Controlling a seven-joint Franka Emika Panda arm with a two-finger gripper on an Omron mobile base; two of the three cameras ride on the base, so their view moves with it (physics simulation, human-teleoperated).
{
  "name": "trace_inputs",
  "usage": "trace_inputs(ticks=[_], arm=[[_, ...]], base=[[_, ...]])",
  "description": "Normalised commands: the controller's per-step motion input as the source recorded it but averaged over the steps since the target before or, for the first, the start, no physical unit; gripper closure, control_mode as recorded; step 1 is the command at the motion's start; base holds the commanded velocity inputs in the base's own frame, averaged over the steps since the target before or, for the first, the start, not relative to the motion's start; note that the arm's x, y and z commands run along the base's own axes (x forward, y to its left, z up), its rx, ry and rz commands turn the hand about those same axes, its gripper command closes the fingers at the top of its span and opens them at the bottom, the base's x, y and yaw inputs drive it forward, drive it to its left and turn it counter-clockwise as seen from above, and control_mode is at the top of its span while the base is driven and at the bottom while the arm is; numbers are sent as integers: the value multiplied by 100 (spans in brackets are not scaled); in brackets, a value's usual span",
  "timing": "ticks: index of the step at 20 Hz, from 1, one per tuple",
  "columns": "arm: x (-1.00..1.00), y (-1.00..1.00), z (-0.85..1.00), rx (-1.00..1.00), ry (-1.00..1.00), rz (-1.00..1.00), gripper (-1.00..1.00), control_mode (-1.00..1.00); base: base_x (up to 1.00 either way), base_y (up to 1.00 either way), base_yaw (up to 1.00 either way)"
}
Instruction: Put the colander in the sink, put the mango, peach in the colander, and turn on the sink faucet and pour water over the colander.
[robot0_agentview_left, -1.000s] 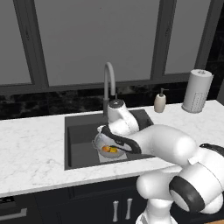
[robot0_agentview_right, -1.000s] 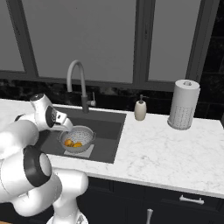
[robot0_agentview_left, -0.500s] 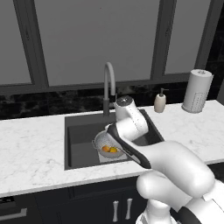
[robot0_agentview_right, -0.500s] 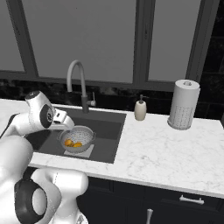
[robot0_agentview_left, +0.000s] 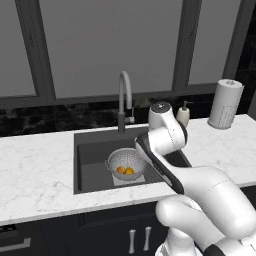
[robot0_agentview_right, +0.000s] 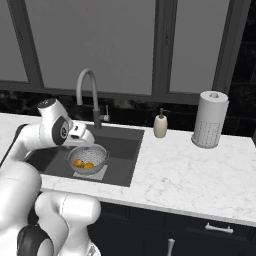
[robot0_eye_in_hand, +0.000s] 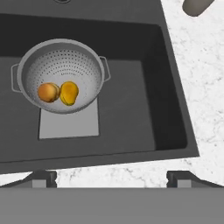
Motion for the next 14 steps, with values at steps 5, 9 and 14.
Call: trace_inputs(ticks=[5, 9, 14], arm=[[-13, -37, 20, 2, 9, 0, -100, -100], [-11, -38, 4, 0, 2, 4, -100, -100], [-1, -27, 0, -2, 0, 15, -100, -100]], base=[[0, 0, 0], [0, 0, 0], [0, 0, 0]])
